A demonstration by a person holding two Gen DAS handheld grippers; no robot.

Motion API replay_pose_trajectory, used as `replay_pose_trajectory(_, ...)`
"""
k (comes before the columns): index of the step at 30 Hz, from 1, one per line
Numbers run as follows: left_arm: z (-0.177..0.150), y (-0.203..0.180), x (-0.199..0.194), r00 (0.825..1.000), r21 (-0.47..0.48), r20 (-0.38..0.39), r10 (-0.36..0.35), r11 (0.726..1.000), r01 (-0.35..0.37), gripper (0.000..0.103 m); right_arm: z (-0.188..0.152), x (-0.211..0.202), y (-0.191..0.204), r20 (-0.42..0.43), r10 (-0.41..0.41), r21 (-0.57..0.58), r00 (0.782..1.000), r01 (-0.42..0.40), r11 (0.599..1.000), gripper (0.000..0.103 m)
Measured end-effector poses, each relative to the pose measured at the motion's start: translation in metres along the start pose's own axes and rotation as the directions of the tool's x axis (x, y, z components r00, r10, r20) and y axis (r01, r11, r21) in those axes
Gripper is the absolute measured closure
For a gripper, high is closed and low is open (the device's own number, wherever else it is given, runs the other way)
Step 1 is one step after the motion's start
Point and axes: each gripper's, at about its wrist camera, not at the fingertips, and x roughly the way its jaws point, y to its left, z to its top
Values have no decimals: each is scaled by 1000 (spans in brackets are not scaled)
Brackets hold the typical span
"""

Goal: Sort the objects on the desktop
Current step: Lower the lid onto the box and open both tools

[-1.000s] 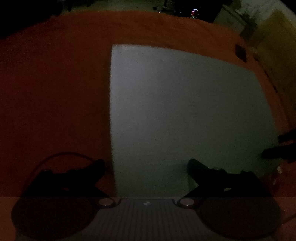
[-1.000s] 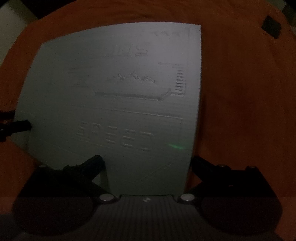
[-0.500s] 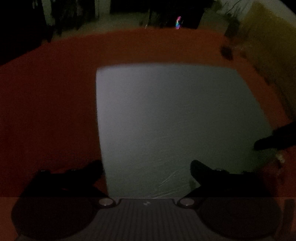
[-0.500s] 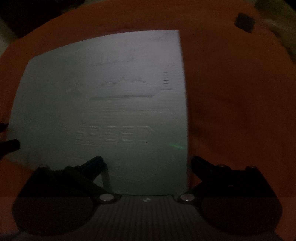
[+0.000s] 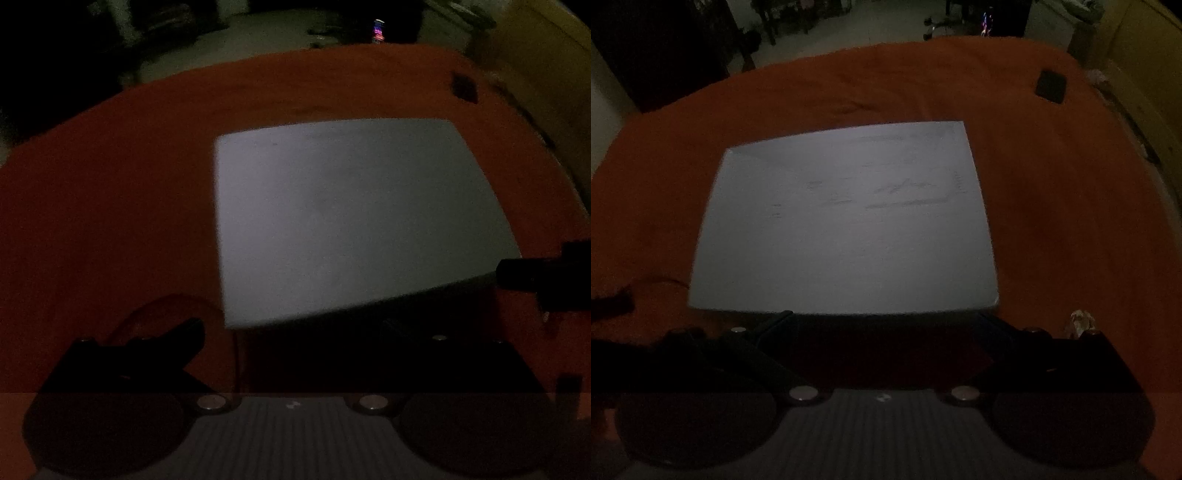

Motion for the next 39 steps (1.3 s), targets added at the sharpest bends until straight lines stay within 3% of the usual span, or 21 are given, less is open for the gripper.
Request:
replay_pose_trajectory(4, -32, 5, -11, 1000, -149, 4, -25, 988, 25, 0, -10, -11, 8, 8, 5, -2, 1000, -5, 1000, 0)
replay_pose_trajectory(6, -40, 2, -4, 999, -112, 38, -27, 993, 31, 0, -15, -11, 13, 14, -3, 3, 1000, 3, 1000, 0)
replay_pose_trajectory(9, -40, 1, 4, 996, -77, 82, 42, 996, -35, 0, -16, -8, 26, 43, 1, -20, 999, 0, 1000, 0)
replay_pose_trajectory(12, -36, -1, 12, 995, -115, 99, 25, 993, -14, 0, -18, -2, 30, 68, -2, -55, 998, 6, 998, 0)
replay_pose_trajectory(15, -30, -7, 16, 990, -82, 138, 17, 997, -6, 0, -19, 3, 34, 94, -6, -90, 996, 15, 996, 0)
replay_pose_trajectory(22, -29, -6, 29, 995, -106, 97, 29, 994, -19, 0, -16, 15, 25, 88, -41, -78, 995, 48, 996, 0)
replay_pose_trajectory(29, -26, -7, 5, 996, -127, 63, 68, 990, -60, 0, 3, 1, 29, 142, 6, -61, 990, 2, 998, 0)
replay_pose_trajectory(34, -12, -14, -13, 979, -140, 156, 130, 984, -109, 0, 14, -14, 28, 210, 24, -54, 977, -13, 998, 0)
replay_pose_trajectory(37, -12, -16, -20, 966, -162, 216, 142, 981, -108, 0, 9, -19, 24, 199, 35, -55, 979, -25, 998, 0)
replay_pose_trajectory(39, -19, -10, -19, 970, -193, 200, 139, 976, -101, 0, 1, -15, 22, 174, 31, -67, 984, -20, 998, 0)
